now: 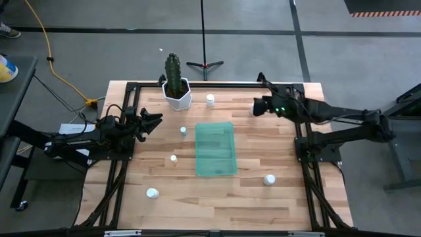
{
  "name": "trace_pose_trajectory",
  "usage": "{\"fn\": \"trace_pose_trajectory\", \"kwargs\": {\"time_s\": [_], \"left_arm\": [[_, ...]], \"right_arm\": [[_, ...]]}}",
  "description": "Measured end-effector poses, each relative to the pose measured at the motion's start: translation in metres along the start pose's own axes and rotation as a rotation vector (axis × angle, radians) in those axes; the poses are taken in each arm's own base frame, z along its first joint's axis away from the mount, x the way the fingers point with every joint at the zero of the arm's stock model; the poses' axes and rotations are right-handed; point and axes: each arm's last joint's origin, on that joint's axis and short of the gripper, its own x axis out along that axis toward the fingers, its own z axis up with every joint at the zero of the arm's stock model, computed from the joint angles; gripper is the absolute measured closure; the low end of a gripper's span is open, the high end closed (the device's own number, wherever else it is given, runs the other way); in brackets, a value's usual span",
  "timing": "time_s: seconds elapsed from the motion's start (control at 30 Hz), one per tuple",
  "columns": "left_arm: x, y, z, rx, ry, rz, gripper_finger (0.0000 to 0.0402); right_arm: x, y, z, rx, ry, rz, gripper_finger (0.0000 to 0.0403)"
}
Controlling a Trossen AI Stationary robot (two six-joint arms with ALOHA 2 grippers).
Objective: Pick and place pill bottles into a basket
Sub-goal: Put the white pill bottle into the green bin
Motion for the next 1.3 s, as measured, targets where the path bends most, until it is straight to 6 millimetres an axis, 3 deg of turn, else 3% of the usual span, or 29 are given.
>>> {"fn": "trace_pose_trajectory", "kwargs": {"time_s": [0.2, 0.5, 0.97, 1.3], "left_arm": [[0.000, 0.001, -0.002, -0.021, 0.025, 0.010, 0.0197], [0.000, 0.002, -0.003, -0.017, 0.032, 0.025, 0.0203], [0.000, 0.003, -0.004, -0.014, 0.041, 0.038, 0.0208], [0.000, 0.003, -0.004, -0.014, 0.040, 0.038, 0.0208]], "right_arm": [[0.028, -0.003, 0.011, 0.010, 0.117, -0.113, 0.0160], [0.071, -0.020, 0.013, 0.033, 0.292, -0.228, 0.0157], [0.133, -0.042, -0.005, -0.018, 0.437, -0.372, 0.0157], [0.159, -0.047, -0.022, -0.038, 0.491, -0.416, 0.0157]]}}
